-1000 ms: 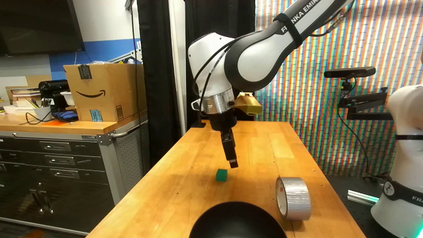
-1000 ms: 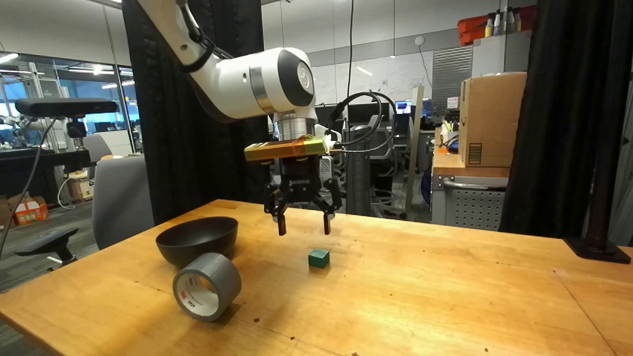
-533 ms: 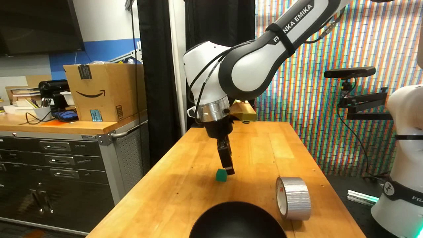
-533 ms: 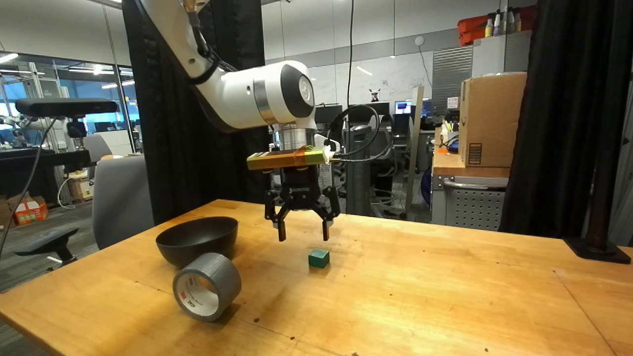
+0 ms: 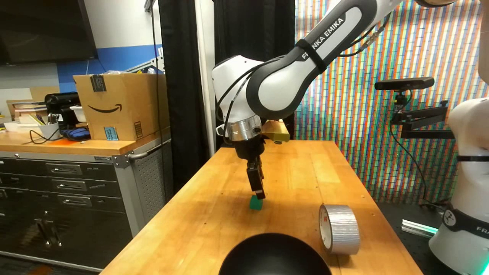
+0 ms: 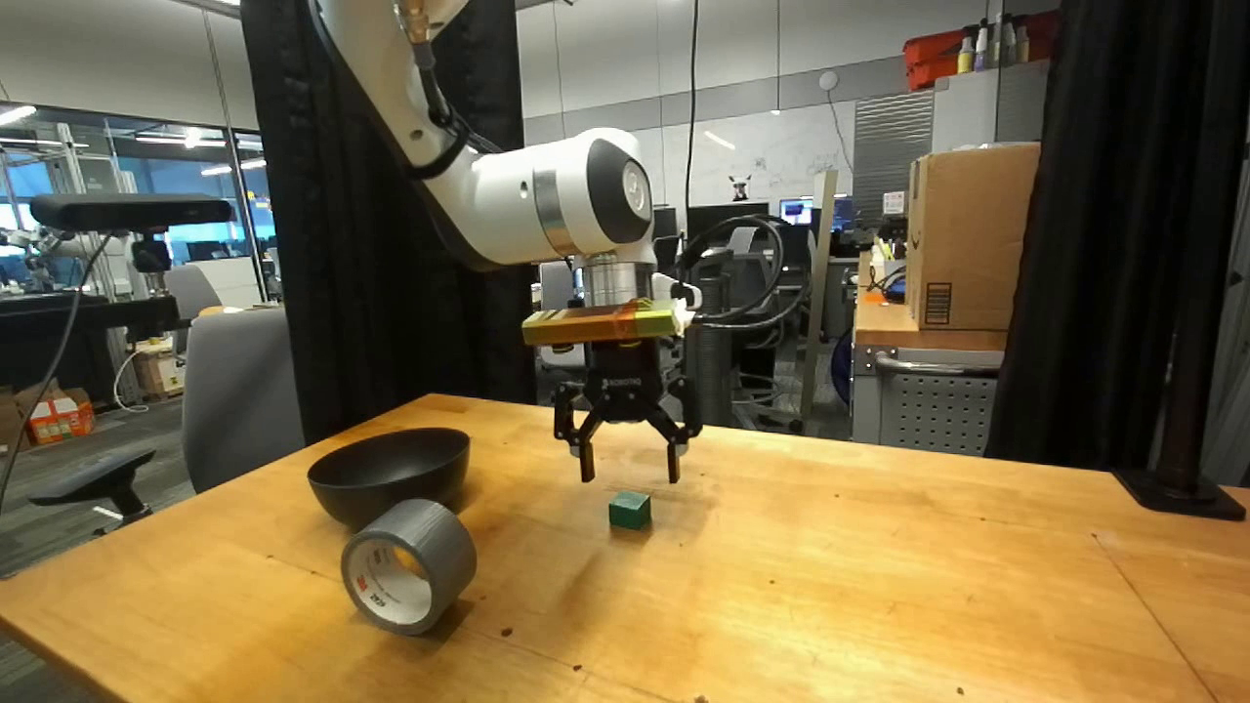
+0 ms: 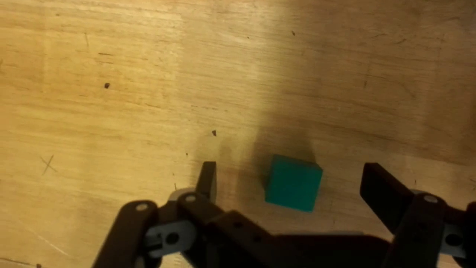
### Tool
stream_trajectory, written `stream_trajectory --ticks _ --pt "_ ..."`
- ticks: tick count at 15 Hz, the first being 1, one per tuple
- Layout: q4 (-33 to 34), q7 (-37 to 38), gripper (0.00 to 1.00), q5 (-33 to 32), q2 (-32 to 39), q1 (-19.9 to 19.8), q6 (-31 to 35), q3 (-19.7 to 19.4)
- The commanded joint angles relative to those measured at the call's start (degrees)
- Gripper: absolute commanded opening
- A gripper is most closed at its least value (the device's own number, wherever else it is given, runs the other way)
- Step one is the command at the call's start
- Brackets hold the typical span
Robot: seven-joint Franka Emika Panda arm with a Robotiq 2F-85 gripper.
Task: Pick up the green object from the table and put it in the bowl
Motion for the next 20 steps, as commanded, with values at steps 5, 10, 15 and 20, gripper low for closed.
stream_trajectory --ticks 5,10,15,20 --pt "1.92 0.77 1.00 -4.09 2.84 0.77 1.13 -0.33" --pt "2.16 0.88 1.00 -6.02 4.05 1.15 0.98 -0.33" --pt "3.62 1.21 1.00 -5.94 5.36 1.70 0.35 -0.07" --pt "4.77 1.09 1.00 -5.75 6.36 2.25 -0.06 0.11"
